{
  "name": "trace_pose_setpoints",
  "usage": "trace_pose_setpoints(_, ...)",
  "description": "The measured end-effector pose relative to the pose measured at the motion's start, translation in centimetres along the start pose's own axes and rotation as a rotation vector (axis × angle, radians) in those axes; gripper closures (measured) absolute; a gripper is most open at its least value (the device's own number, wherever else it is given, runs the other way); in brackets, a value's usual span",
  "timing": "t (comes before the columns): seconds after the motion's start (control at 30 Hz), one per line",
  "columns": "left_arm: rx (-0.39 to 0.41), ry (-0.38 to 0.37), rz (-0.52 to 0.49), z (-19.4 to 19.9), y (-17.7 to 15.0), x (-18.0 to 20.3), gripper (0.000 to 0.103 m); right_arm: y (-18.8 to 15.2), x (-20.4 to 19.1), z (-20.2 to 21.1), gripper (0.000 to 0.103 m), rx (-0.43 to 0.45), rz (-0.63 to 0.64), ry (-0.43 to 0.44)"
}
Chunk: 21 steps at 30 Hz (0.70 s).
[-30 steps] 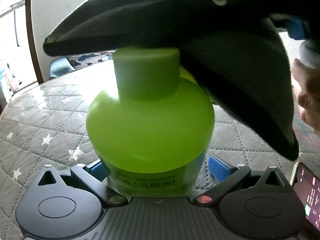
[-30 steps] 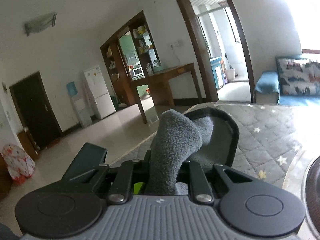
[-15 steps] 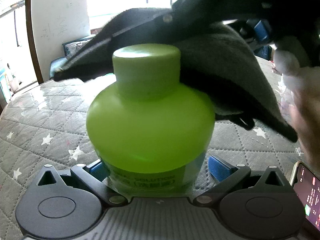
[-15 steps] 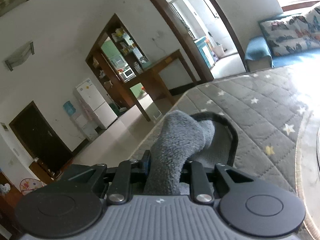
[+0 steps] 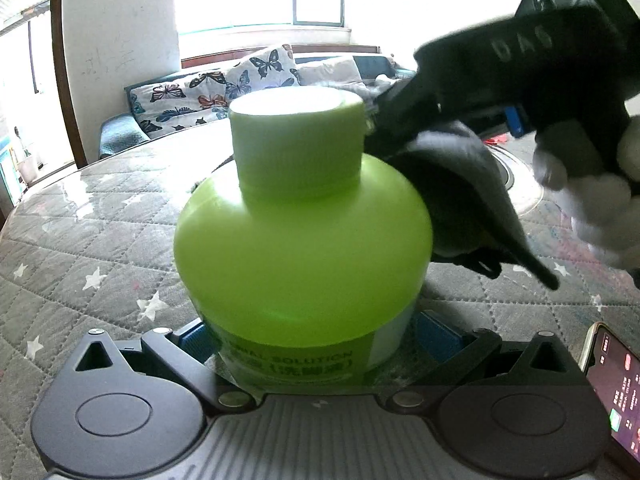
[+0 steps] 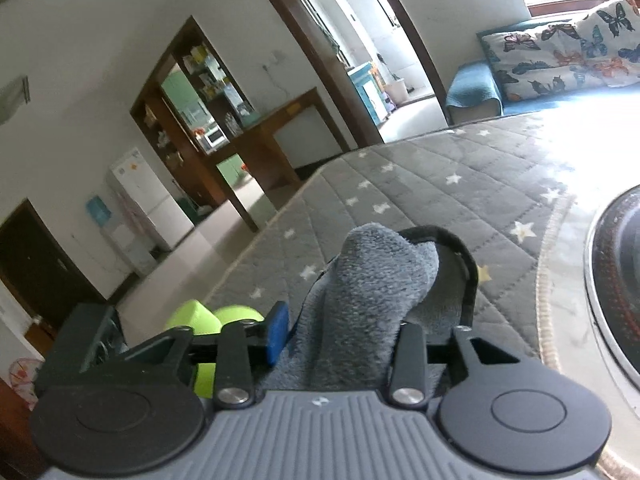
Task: Clean container
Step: 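Wipe the bottle side with the cloth in the right gripper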
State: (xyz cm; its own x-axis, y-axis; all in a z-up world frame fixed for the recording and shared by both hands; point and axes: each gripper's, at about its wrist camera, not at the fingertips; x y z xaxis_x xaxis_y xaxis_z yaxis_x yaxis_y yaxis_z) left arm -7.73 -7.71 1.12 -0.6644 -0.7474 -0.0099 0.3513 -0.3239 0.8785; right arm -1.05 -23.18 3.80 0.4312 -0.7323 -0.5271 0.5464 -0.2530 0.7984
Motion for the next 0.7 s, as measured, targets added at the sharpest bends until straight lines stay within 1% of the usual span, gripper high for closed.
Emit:
trace_pose_setpoints(0.03, 0.0, 0.0, 0.001, -0.6, 0.2, -1.0, 0.0, 0.0, -0.1, 0.0, 0.062, -0.001, 0.0, -0.004)
trace_pose_setpoints(0.1, 0.0, 0.0, 0.0, -0.7, 0.2, -0.3, 0.0, -0.1, -0.2, 0.1, 0.062, -0.004, 0.001, -0.013)
trace_pose_setpoints(0.2, 0.0, 0.0, 0.0, -0.3, 0.0, -0.6, 0.0, -0.2, -0.4, 0.2, 0.059, -0.008, 0.002, -0.025)
trace_pose_setpoints(0.3, 0.0, 0.0, 0.001, -1.2, -0.2, -2.1, 0.0, -0.4, -0.7, 0.3, 0.058, -0.012, 0.003, -0.038)
trace_pose_setpoints(0.4, 0.0, 0.0, 0.001, -1.0, -0.8, -2.2, 0.0, -0.5, -0.9, 0.3, 0.06, -0.016, 0.005, -0.05)
trace_pose_setpoints(0.53, 0.0, 0.0, 0.001, 0.6, -1.6, -3.0, 0.0, -0.6, -1.2, 0.5, 0.066, -0.021, 0.006, -0.067)
trace_pose_setpoints(0.7, 0.0, 0.0, 0.0, 0.8, -1.7, -3.2, 0.0, -0.8, -1.2, 0.7, 0.066, -0.024, -0.002, -0.079)
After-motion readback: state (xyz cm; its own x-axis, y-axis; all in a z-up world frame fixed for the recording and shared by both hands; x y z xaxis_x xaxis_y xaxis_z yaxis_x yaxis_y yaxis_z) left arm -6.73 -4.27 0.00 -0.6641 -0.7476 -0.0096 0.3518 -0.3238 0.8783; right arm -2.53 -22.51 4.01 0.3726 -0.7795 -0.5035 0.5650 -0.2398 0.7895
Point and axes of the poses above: each gripper's, at about its wrist camera, not at the fingertips, and z roughly against the way its jaws point, x to its right, y to its top, and after that the axes turned 11 degrees about x, right-handed
